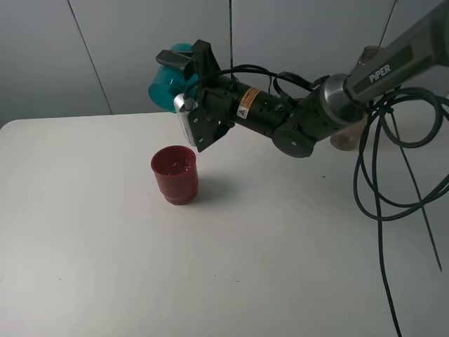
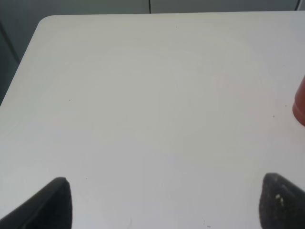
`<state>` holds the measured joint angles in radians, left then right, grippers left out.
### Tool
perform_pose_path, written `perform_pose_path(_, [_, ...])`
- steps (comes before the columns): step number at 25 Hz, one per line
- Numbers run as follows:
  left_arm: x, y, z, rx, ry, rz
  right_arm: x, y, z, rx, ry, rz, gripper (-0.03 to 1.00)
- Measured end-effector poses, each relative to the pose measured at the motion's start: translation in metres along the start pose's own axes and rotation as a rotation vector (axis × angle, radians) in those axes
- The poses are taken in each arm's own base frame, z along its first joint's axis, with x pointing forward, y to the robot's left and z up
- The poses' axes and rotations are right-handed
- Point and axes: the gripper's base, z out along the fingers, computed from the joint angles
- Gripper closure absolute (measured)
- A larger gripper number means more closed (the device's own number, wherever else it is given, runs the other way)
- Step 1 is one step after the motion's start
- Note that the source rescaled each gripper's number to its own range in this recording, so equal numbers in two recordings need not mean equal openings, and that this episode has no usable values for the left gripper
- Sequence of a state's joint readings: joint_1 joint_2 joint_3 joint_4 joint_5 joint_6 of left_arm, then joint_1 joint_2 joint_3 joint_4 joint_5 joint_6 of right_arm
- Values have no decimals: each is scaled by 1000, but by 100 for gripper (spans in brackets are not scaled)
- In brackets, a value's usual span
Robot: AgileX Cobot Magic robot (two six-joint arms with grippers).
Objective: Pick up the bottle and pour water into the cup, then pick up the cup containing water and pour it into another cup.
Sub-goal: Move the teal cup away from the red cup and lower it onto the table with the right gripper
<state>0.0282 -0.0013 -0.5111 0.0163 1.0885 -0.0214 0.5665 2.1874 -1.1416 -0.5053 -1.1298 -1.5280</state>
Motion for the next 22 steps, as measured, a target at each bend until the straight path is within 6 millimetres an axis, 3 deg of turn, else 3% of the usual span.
perform_pose_path(4, [0, 0, 0, 0, 0, 0, 0, 1, 0, -11, 1, 221, 90])
perform_pose_path(10, [0, 0, 0, 0, 0, 0, 7, -8, 0, -102, 96, 890, 90])
perform_pose_path(14, [0, 0, 0, 0, 0, 0, 18, -16, -5, -233, 297, 1248, 90])
perform_pose_path(18, [0, 0, 0, 0, 0, 0, 33, -10, -24, -239, 490, 1545, 90])
perform_pose_path(22, [0, 0, 0, 0, 0, 0, 37, 4, -53, -245, 610, 1665, 90])
